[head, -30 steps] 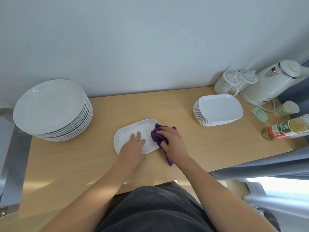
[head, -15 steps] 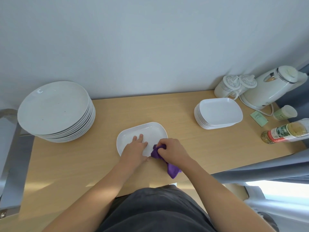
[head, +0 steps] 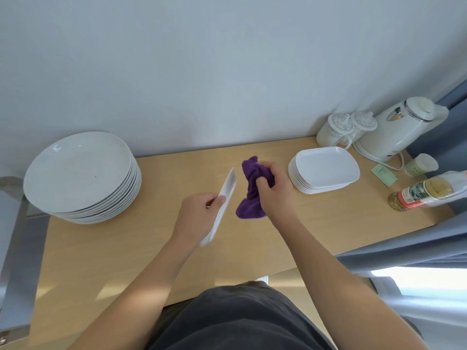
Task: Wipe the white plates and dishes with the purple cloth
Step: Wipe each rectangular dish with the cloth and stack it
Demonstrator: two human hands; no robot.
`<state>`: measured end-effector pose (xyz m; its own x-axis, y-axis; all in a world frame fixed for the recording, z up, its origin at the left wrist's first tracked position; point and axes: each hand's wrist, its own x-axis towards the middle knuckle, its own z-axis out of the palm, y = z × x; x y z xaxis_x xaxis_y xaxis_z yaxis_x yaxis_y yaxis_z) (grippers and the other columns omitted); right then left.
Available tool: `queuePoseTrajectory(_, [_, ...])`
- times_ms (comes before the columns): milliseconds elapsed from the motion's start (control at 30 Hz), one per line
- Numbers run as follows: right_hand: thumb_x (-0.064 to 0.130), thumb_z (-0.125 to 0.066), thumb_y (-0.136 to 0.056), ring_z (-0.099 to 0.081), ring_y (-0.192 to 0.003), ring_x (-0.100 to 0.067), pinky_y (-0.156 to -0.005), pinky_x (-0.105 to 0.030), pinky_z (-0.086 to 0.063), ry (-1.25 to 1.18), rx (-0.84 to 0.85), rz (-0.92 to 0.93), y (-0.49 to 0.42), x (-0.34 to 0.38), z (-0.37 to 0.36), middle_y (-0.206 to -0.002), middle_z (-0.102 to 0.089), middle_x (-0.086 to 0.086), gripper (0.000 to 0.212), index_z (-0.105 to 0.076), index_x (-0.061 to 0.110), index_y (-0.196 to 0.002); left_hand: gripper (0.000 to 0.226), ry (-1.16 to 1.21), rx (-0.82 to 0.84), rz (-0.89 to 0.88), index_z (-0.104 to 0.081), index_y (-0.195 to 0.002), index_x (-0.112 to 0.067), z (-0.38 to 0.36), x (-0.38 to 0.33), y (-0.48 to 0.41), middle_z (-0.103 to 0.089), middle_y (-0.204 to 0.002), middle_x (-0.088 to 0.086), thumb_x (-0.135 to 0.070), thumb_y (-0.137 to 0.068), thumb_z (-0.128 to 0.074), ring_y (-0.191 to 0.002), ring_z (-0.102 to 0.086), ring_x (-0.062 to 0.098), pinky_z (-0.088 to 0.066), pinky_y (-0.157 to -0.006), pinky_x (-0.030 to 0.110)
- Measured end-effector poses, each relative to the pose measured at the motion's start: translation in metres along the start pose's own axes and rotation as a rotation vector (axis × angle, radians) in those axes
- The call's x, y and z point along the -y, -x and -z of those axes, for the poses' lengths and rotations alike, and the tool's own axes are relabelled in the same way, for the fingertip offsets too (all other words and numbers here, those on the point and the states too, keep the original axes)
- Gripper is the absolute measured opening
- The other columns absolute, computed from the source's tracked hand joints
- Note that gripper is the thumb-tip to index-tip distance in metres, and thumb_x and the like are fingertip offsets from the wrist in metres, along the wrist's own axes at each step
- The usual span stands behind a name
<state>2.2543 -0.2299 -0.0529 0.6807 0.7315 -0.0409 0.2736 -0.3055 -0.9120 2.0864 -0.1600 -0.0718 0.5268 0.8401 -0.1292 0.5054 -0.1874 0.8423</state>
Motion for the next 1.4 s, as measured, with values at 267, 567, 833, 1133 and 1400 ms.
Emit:
queuePoseTrajectory(267, [0.017,-0.048,-0.076,-0.057,-0.110,-0.021,-0.097,-0.033,-0.046,0.157,0.015,0.290,0.021,-0.004,-0.046,-0.118,-0.063,0.002,0.039,-0.068,0.015,-0.109,0.044,0.381,-0.015,0.102,-0.035,-0.060,-0.015,0.005,-0.007,0.006,-0.032,-0.055,-0.008,-0.016,-0.102,-0.049,-0.054,-0.027,0.010,-0.022,-0.051,0.023])
queuePoseTrajectory(567, [0.008,-0.048,-0.080,-0.049,-0.117,-0.020,-0.104,-0.019,-0.035,0.134,-0.050,0.269,0.030,-0.012,-0.058,-0.131,-0.053,-0.002,0.043,-0.066,0.011,-0.119,0.037,0.225,0.054,-0.016,-0.042,-0.066,-0.012,0.011,0.007,0.008,-0.038,-0.061,-0.007,-0.014,-0.102,-0.047,-0.058,-0.032,0.007,-0.027,-0.056,0.024])
queuePoseTrajectory(833, [0.004,-0.047,-0.088,-0.053,-0.119,-0.012,-0.107,-0.034,-0.043,0.035,-0.081,0.034,0.006,-0.007,-0.042,-0.131,-0.060,0.008,0.045,-0.061,0.022,-0.127,0.040,0.152,-0.027,-0.051,-0.031,-0.066,-0.011,0.011,0.001,0.012,-0.027,-0.060,-0.006,-0.017,-0.102,-0.049,-0.058,-0.022,0.011,-0.019,-0.052,0.025])
queuePoseTrajectory(1133, [0.008,-0.050,-0.076,-0.057,-0.110,-0.025,-0.099,-0.017,-0.041,0.152,-0.016,0.416,0.053,-0.034,-0.063,-0.120,-0.064,0.007,0.038,-0.076,0.013,-0.104,0.040,0.286,0.009,0.106,-0.039,-0.064,-0.006,0.009,0.019,0.011,-0.036,-0.062,0.003,-0.019,-0.101,-0.048,-0.060,-0.031,0.016,-0.026,-0.059,0.034])
queuePoseTrajectory(1400, [-0.001,-0.057,-0.077,-0.056,-0.103,-0.023,-0.094,-0.024,-0.044,0.234,0.142,0.631,0.081,-0.065,-0.058,-0.108,-0.067,-0.001,0.023,-0.074,0.008,-0.090,0.042,0.344,-0.103,0.131,-0.027,-0.062,-0.018,0.016,0.009,0.000,-0.022,-0.060,-0.002,-0.015,-0.098,-0.049,-0.062,-0.020,0.017,-0.017,-0.060,0.033])
